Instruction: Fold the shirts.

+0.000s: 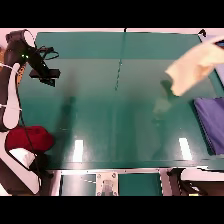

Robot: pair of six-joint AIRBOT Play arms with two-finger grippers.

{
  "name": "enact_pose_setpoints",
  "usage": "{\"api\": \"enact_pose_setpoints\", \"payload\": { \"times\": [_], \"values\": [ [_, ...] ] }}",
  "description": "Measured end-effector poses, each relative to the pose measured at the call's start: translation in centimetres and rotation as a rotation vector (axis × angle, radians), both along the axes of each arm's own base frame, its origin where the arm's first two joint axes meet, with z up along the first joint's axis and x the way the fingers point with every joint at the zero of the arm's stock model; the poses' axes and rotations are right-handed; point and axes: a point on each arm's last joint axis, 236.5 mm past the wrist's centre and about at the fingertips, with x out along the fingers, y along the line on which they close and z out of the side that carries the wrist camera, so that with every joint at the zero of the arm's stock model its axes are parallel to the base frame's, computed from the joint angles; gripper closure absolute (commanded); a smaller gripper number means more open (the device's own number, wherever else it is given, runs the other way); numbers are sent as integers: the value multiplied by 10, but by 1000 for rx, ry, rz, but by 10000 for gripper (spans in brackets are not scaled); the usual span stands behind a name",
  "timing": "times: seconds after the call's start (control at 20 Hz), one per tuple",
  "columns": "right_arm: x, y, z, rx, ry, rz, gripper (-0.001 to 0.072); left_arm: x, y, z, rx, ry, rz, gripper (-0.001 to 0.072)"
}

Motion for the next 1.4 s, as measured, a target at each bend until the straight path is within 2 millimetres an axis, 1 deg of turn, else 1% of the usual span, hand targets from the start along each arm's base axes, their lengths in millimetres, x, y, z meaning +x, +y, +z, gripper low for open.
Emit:
{"api": "enact_pose_setpoints", "payload": {
  "times": [0.1, 0.15, 0.2, 0.25, 0.35, 0.45, 0.55, 0.65, 0.8, 0.85, 0.9, 0.95, 1.0, 1.05, 1.15, 1.2, 1.3, 1.4],
  "values": [
    [-28, -55, 1, -15, 29, -144, 689, 0, -2, 0, -9, 1, 6, 689],
    [-42, -77, 4, -19, 39, -210, 689, 0, -3, 0, -11, 1, 8, 689],
    [-55, -96, 5, -22, 52, -269, 689, 0, -3, 0, -13, 1, 12, 689],
    [-66, -108, 4, -23, 71, -311, 689, 0, -3, 0, -14, 1, 14, 688],
    [-83, -128, 4, -12, 96, -391, 689, 0, -4, 0, -17, 1, 17, 689],
    [-91, -137, 3, 14, 116, -439, 689, 0, -4, 0, -18, 1, 20, 689],
    [-95, -143, 4, 44, 120, -486, 689, 0, -5, 1, -20, 2, 19, 689],
    [-90, -148, 10, 71, 98, -524, 689, 0, -5, 1, -20, 2, 20, 689],
    [-75, -150, 22, 113, 38, -572, 688, 0, -5, 1, -20, 2, 24, 688],
    [-72, -152, 21, 127, 36, -596, 688, 0, -5, 1, -20, 3, 28, 689],
    [-72, -156, 15, 139, 51, -624, 689, 0, -5, 0, -20, 4, 31, 688],
    [-74, -159, 6, 147, 79, -654, 689, 0, -5, 0, -20, 5, 34, 689],
    [-80, -164, -9, 147, 127, -689, 690, -1, -5, 0, -20, 6, 35, 688],
    [-89, -168, -28, 144, 193, -728, 690, -1, -5, 0, -19, 10, 36, 689],
    [-116, -169, -69, 147, 345, -800, 690, -2, -5, 0, -19, 15, 37, 688],
    [-130, -168, -84, 153, 403, -833, 690, -3, -5, 0, -19, 16, 38, 689],
    [-155, -167, -104, 161, 477, -895, 690, -3, -5, 0, -19, 17, 39, 689],
    [-169, -163, -110, 164, 507, -927, 688, -4, -5, 0, -19, 20, 39, 688]
  ]
}}
